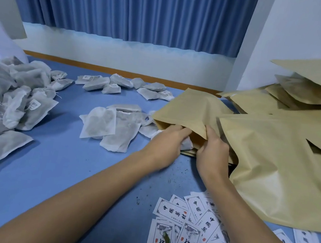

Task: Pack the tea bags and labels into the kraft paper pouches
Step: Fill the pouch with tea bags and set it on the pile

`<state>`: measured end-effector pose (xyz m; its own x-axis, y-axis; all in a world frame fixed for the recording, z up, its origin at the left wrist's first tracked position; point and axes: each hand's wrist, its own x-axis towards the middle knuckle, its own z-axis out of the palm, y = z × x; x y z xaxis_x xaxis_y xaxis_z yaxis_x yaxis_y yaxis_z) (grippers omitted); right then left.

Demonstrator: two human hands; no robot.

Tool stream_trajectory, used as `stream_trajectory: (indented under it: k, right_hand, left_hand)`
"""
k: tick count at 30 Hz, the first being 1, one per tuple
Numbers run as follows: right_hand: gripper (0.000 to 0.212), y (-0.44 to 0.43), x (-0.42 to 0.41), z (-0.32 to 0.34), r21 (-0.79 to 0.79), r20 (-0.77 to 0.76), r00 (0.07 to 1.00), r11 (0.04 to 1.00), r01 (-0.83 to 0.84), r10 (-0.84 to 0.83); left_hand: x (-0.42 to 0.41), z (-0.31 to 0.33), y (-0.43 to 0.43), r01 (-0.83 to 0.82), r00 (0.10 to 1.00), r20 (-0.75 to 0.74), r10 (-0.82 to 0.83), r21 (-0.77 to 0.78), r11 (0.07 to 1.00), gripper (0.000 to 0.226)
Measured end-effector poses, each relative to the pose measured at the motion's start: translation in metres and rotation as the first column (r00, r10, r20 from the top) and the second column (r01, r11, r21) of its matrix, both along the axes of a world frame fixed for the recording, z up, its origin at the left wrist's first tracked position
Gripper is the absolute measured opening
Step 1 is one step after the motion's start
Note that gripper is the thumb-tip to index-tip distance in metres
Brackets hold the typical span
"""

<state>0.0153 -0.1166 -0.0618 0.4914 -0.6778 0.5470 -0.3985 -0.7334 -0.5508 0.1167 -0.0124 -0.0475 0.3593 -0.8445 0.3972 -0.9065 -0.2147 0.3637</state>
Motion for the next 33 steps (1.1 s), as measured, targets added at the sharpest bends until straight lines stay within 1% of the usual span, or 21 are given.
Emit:
stream_trajectory:
  k: [3,5,7,8,10,12,13,14,16,17,19,20,21,22,23,25,27,28,31,32,33]
  right_hand:
    - [0.052,-0.001,-0.002,0.002,0.030,0.031,0.999,0.999,-0.011,0.010]
    - [0.054,0.000,-0.002,0.002,0.029,0.021,1.000,0.999,-0.022,0.022]
    - [0.061,0.000,-0.001,0.001,0.033,0.006,0.999,0.999,-0.043,0.042]
    - [0.064,0.000,0.000,0.000,0.038,0.004,0.998,0.998,-0.057,0.057]
    - [0.063,0.000,0.002,-0.003,0.025,-0.018,0.998,0.998,-0.066,0.066]
    - [0.053,0.000,0.004,-0.004,-0.006,-0.031,0.998,0.998,-0.060,0.060]
    - [0.050,-0.001,0.004,-0.005,-0.010,-0.015,0.999,0.999,-0.046,0.046]
    - [0.049,-0.003,0.004,-0.005,-0.011,0.006,1.000,1.000,-0.021,0.021]
    - [0.052,-0.008,0.003,-0.006,-0.017,0.035,0.999,0.999,0.042,-0.042]
    - [0.054,-0.011,0.002,-0.006,-0.004,0.030,0.997,0.998,0.069,-0.068]
    - [0.058,-0.015,0.001,-0.005,0.023,-0.008,0.994,0.993,0.113,-0.113]
    - [0.056,-0.015,0.000,-0.004,0.026,-0.024,0.993,0.993,0.113,-0.112]
    - [0.052,-0.013,0.000,-0.005,0.021,-0.028,0.995,0.995,0.098,-0.097]
    - [0.046,-0.011,0.000,-0.004,0.004,-0.024,0.996,0.997,0.083,-0.083]
    - [0.043,-0.011,0.000,-0.003,-0.009,-0.024,0.997,0.997,0.072,-0.073]
    - [0.045,-0.008,0.001,-0.003,0.000,-0.040,0.999,0.999,0.032,-0.032]
    - [0.047,-0.005,0.003,-0.002,0.007,-0.075,0.997,0.999,-0.031,0.032]
    - [0.045,-0.003,0.004,-0.001,0.001,-0.084,0.995,0.999,-0.048,0.048]
    - [0.044,-0.001,0.005,-0.004,-0.039,-0.074,0.997,0.998,-0.041,0.038]
    - [0.045,-0.002,0.005,-0.005,-0.047,-0.079,0.996,0.998,-0.034,0.030]
    - [0.046,-0.003,0.005,-0.007,-0.050,-0.085,0.996,0.998,-0.028,0.023]
  left_hand:
    - [0.002,0.014,-0.025,-0.118,0.984,0.157,0.084,0.222,0.968,0.011]
    - [0.004,0.018,-0.042,-0.177,0.974,0.186,0.126,0.291,0.940,0.007]
    - [0.011,0.016,-0.060,-0.203,0.978,0.042,0.202,0.370,0.906,0.019]
    - [0.015,0.015,-0.066,-0.241,0.960,-0.027,0.278,0.420,0.875,0.032]
    - [0.021,0.011,-0.073,-0.332,0.899,-0.116,0.422,0.447,0.831,0.053]
    - [0.022,0.010,-0.079,-0.356,0.835,-0.226,0.501,0.472,0.807,0.054]
    - [0.019,0.011,-0.083,-0.346,0.833,-0.238,0.500,0.481,0.806,0.051]
    - [0.014,0.013,-0.087,-0.331,0.854,-0.215,0.474,0.478,0.814,0.049]
    - [0.002,0.021,-0.088,-0.284,0.940,-0.049,0.337,0.431,0.856,0.046]
    - [-0.003,0.022,-0.084,-0.269,0.962,0.059,0.266,0.363,0.892,0.041]
    - [-0.006,0.012,-0.063,-0.226,0.951,0.252,0.181,0.161,0.961,0.031]
    - [-0.006,0.003,-0.048,-0.203,0.933,0.317,0.168,0.082,0.976,0.031]
    - [-0.008,-0.007,-0.031,-0.185,0.933,0.322,0.162,0.043,0.982,0.030]
    - [-0.006,-0.013,-0.021,-0.172,0.942,0.300,0.149,0.053,0.984,0.027]
    - [-0.001,-0.019,-0.019,-0.185,0.958,0.239,0.160,0.088,0.979,0.027]
    - [0.013,-0.014,-0.029,-0.205,0.979,0.066,0.195,0.244,0.948,0.028]
    - [0.029,-0.005,-0.052,-0.154,0.968,-0.128,0.216,0.376,0.914,0.032]
    - [0.034,-0.001,-0.062,-0.127,0.968,-0.146,0.203,0.411,0.903,0.033]
    - [0.044,-0.010,-0.081,-0.118,0.936,-0.257,0.239,0.410,0.905,0.043]
    - [0.042,-0.013,-0.083,-0.097,0.931,-0.293,0.216,0.373,0.923,0.042]
    - [0.037,-0.015,-0.083,-0.071,0.941,-0.297,0.163,0.296,0.952,0.036]
